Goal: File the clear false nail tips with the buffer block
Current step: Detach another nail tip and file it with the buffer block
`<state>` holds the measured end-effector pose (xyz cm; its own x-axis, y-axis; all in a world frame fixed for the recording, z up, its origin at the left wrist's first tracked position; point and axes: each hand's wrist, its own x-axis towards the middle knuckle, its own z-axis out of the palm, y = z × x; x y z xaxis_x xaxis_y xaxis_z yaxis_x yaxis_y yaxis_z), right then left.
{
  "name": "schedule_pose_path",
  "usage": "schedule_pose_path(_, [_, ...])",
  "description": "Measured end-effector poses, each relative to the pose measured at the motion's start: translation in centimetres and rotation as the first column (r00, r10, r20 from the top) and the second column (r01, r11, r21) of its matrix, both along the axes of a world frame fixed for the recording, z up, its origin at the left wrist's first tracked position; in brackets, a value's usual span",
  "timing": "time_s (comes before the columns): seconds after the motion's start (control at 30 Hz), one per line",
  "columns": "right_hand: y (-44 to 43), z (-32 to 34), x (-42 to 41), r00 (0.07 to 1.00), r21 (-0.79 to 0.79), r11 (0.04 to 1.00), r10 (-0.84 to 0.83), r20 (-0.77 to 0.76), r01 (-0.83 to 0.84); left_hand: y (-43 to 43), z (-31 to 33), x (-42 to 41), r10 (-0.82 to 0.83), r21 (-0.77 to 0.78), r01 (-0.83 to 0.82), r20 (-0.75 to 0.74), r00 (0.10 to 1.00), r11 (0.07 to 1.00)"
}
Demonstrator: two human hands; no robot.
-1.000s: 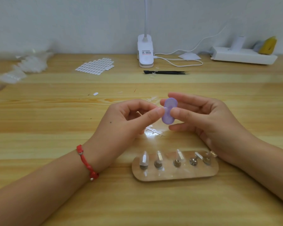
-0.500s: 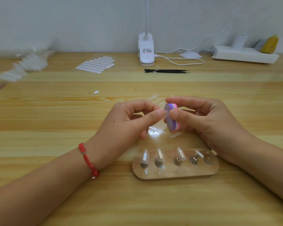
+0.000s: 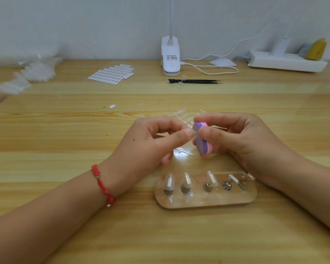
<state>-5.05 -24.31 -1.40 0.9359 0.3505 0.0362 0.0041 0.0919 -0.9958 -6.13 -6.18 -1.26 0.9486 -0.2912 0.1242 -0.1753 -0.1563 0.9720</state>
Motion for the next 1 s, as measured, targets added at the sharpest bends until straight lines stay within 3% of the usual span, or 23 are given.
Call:
schedule_pose_path(0.57, [-0.12, 0.19, 0.05, 0.999, 0.015, 1.000, -0.015, -0.031, 0.015, -0.32, 0.27, -0.40, -0.058, -0.025, 0.057, -0.002, 0.998, 0.998])
schedule_pose_path(0.8, [-0.02, 0.12, 0.04, 1.000, 0.010, 1.000, 0.020, -0.020, -0.020, -0.24, 0.39, -0.27, 0.047, -0.126, -0.046, 0.007, 0.999, 0.991])
schedule_pose_path(0.9, [0.00, 0.15, 0.12, 0.999, 0.088, 0.995, -0.032, -0.040, 0.035, -0.55, 0.38, -0.49, -0.021, -0.068, 0.023, 0.022, 1.000, 0.997])
schedule_pose_path(1.0, [-0.02, 0.08, -0.04, 1.000, 0.040, 0.999, -0.006, -0.017, 0.006, -0.59, 0.36, -0.62, -0.011, -0.064, 0.013, 0.034, 0.999, 0.998])
